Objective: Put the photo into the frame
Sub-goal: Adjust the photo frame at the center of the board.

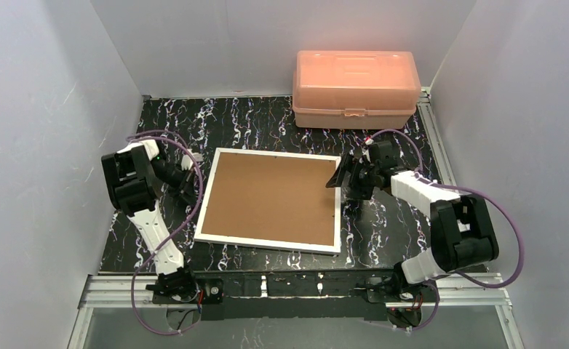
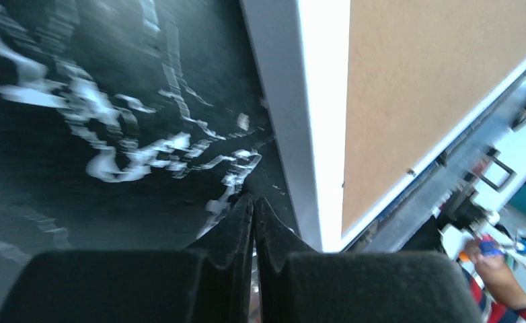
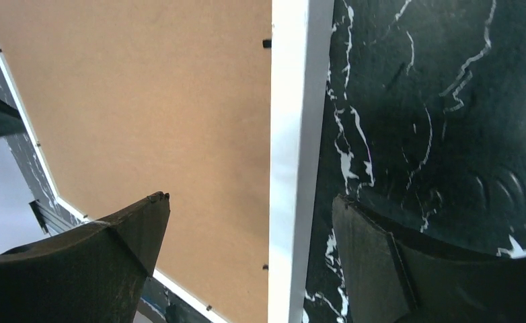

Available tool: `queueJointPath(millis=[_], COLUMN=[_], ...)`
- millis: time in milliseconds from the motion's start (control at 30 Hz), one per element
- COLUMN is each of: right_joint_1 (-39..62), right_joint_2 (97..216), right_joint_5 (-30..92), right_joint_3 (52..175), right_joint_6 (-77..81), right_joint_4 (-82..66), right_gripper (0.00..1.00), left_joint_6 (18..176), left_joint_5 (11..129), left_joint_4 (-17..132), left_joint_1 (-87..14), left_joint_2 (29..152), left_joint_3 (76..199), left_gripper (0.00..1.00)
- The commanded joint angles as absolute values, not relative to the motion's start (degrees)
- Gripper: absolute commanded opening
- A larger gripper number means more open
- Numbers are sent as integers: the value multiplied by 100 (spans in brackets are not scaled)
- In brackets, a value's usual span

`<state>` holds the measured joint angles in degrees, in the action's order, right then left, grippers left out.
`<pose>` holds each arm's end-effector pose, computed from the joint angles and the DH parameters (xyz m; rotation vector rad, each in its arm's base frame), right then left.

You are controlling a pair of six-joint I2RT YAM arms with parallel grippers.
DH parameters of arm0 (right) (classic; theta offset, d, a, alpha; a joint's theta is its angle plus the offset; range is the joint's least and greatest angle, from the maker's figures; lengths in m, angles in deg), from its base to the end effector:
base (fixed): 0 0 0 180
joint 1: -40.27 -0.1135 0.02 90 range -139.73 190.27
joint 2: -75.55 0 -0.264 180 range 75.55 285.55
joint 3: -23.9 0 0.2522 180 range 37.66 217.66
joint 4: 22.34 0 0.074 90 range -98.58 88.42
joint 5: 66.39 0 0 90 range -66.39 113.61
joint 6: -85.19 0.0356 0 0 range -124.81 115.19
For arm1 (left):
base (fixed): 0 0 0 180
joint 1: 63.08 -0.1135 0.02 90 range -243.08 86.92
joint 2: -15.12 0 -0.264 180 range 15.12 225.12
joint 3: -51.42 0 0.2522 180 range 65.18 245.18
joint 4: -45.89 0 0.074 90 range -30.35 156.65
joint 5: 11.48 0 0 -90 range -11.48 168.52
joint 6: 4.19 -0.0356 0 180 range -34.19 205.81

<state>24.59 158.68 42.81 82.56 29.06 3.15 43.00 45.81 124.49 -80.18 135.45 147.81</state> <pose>0.2734 0.0889 0.1887 0.2464 2.5272 0.7762 0.3509 0.0878 0.1376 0.5553 2.8545 -0.8985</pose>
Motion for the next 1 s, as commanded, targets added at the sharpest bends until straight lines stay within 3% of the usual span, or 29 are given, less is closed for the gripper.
queueJointPath(millis=[0, 400, 700, 967], right_joint_1=[2285, 994, 287, 223], right_joint_2=[16159, 18023, 20246, 21463], right_joint_5=[4253, 4082, 4333, 4683], right_joint_3=[8452, 10210, 13132, 15347], right_joint_6=[3105, 3351, 3131, 3009], right_joint_4=[-454, -802, -135, 527], right_gripper=[99, 99, 99, 99], left_joint_6=[3652, 2631, 2271, 2163], left_joint_5=[4854, 5526, 5703, 5632], left_joint_4=[12218, 12212, 12320, 12417], left_joint_1=[-7971, -7951, -7998, -8083], left_joint_2=[13014, 12373, 12005, 11883], left_joint_3=[14148, 13258, 12794, 12696], left_gripper=[1, 1, 1, 1])
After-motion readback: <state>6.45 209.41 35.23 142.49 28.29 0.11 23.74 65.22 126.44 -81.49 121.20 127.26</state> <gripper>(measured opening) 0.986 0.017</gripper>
